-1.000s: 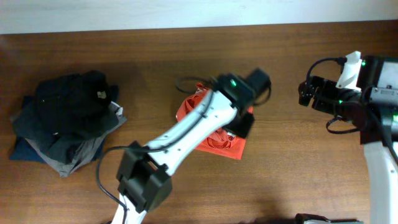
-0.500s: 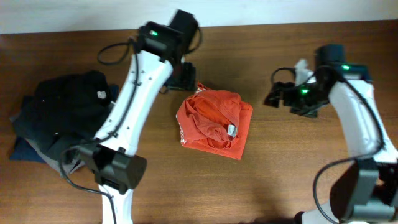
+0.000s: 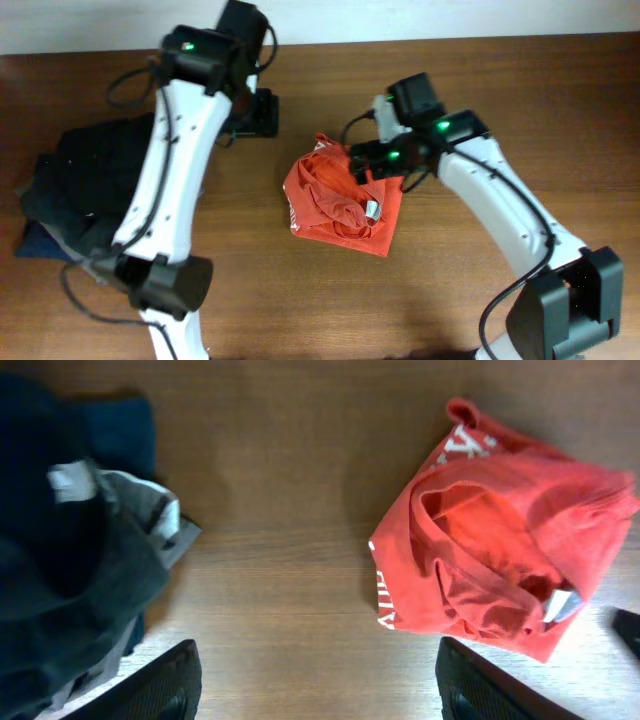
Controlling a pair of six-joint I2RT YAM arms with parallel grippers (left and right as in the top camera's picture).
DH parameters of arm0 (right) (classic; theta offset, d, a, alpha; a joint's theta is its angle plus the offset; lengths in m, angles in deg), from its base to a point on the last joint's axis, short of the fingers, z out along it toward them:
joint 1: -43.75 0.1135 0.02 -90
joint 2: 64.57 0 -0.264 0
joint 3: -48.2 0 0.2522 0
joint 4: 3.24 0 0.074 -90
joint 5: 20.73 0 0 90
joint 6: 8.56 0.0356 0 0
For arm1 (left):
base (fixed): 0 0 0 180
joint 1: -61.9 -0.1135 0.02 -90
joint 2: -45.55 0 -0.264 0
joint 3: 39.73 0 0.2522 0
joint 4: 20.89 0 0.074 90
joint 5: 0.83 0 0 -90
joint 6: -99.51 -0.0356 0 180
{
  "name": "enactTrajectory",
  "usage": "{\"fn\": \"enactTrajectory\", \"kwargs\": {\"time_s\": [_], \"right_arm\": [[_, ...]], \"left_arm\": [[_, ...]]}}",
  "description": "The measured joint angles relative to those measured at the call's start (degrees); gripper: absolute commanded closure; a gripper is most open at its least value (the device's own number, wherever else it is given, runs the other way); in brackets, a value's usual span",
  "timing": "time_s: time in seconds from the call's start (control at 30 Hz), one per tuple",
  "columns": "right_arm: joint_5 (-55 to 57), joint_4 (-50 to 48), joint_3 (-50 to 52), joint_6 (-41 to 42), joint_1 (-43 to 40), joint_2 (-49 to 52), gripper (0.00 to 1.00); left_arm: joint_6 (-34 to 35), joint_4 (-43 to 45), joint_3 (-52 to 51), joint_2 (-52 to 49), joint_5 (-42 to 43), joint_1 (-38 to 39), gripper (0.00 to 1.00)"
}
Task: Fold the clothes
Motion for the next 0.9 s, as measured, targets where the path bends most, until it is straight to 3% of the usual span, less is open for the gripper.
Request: {"fn": "enactTrajectory", "kwargs": {"time_s": [0.03,0.1,0.47,0.6,0.77,0.9], "right_arm": [[1.1,-0.6,0.0,0.3,1.0,0.1,0.24],[3.1,-1.8,0.0,2.2,2.7,0.8,0.35],[6.7,-5.1,0.0,13.4,3.1,13.6,0.5],[6.7,-7.1,0.0,15.0,3.1,13.9,0.62],[6.7,-8.1,0.0,15.3,3.1,13.9,0.96],[7.2,-7.2,0.0,15.7,3.1,13.9,0.96]], "left_arm": [[0.0,0.0,0.2,1.1,0.0,-0.3,0.25],[-0.2,0.0,0.4,2.8,0.0,-0.4,0.25],[-0.7,-0.3,0.8,5.0,0.0,-0.3,0.25],[-0.8,-0.3,0.8,5.0,0.0,-0.3,0.25],[-0.9,-0.3,0.8,5.0,0.0,-0.3,0.25],[-0.9,-0.4,0.8,5.0,0.0,-0.3,0.25]]}}
